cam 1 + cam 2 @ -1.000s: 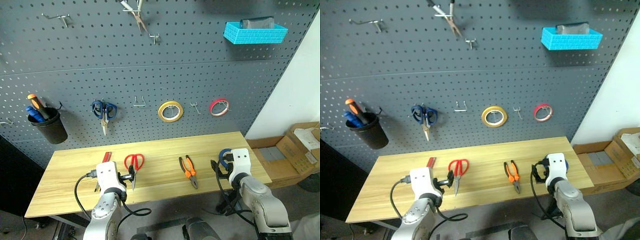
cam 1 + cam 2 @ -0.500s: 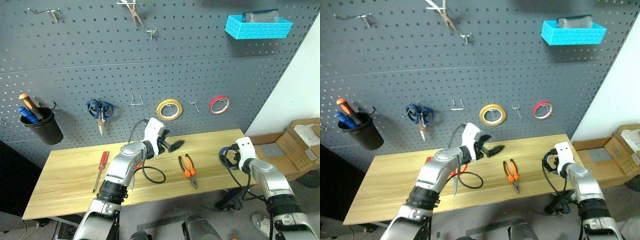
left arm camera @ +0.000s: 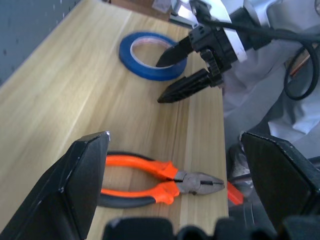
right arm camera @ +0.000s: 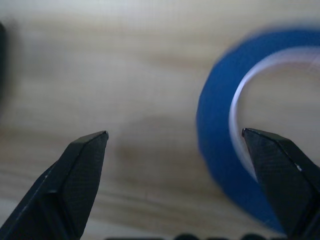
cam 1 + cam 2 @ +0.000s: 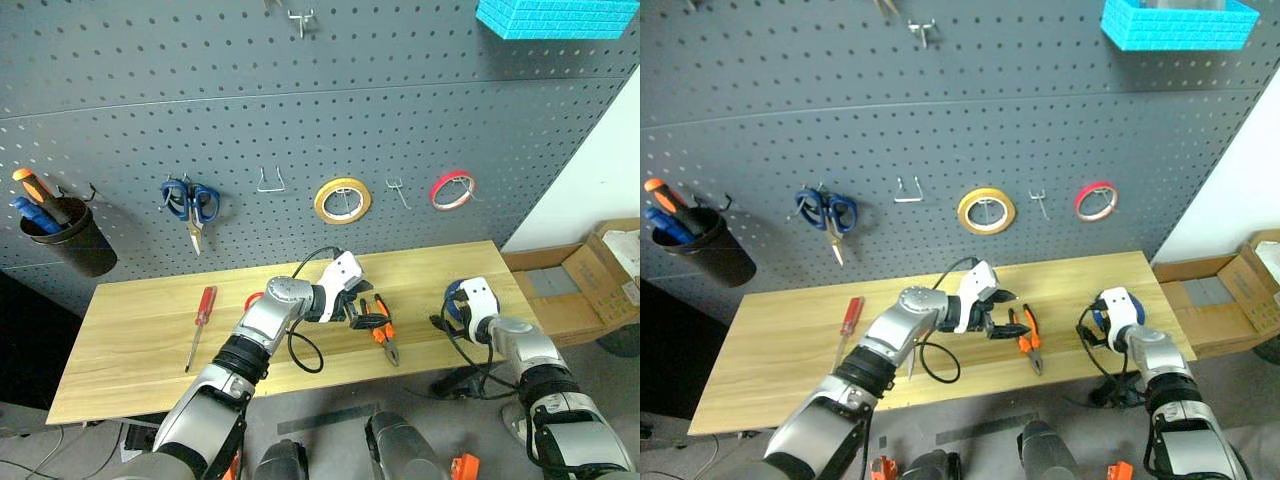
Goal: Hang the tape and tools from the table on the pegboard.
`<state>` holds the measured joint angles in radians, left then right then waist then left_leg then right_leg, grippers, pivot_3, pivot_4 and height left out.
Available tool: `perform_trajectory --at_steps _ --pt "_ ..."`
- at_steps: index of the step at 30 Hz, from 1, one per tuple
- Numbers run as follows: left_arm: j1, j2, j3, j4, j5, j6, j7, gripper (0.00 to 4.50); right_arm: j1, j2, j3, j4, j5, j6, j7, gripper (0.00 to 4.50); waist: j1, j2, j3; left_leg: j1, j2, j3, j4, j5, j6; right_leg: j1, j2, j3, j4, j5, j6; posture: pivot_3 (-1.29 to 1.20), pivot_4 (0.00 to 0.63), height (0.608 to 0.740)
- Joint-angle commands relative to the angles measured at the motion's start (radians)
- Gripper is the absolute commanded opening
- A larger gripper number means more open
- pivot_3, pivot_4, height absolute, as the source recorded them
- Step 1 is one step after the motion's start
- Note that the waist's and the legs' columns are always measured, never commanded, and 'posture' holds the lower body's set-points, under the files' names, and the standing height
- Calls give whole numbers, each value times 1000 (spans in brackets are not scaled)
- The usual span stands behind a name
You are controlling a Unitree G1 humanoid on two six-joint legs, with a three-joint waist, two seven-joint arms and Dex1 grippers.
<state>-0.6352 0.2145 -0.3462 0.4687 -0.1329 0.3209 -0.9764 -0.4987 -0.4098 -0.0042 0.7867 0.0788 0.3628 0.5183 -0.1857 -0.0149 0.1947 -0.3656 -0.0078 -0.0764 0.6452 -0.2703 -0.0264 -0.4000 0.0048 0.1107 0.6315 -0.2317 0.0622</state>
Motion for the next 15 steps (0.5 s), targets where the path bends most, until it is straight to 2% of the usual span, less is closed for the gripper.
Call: perform_trajectory --at_steps 1,5,6,8,15 --pt "-44 -21 30 -49 -23 12 -11 4486 -31 -1 16 78 -31 -40 15 4500 5 -3 4 0 0 1 0 -1 1 0 -1 1 0 0 0 -113 229 740" --pt "-60 -36 33 -81 -26 37 -9 4486 -80 -5 11 181 -47 -74 9 4500 14 -6 6 0 0 3 0 -6 3 0 -7 3 0 -1 1 -104 226 740" --pt "-58 -35 35 -89 -26 41 -10 4500 -89 -3 7 197 -44 -77 10 4314 16 -7 6 0 0 3 0 -7 3 0 -8 4 -1 -1 2 -103 226 740" --pt "-56 -34 40 -102 -30 52 -14 4500 -107 2 -4 220 -36 -74 14 3868 21 -7 7 0 0 2 0 -9 2 0 -8 5 -1 -2 3 -102 223 740" --pt "-50 -17 47 -107 -34 59 -37 4500 -131 3 -9 268 -53 -68 4 1449 25 -8 7 1 0 2 1 -10 1 -1 -8 5 -1 -2 4 -90 210 740"
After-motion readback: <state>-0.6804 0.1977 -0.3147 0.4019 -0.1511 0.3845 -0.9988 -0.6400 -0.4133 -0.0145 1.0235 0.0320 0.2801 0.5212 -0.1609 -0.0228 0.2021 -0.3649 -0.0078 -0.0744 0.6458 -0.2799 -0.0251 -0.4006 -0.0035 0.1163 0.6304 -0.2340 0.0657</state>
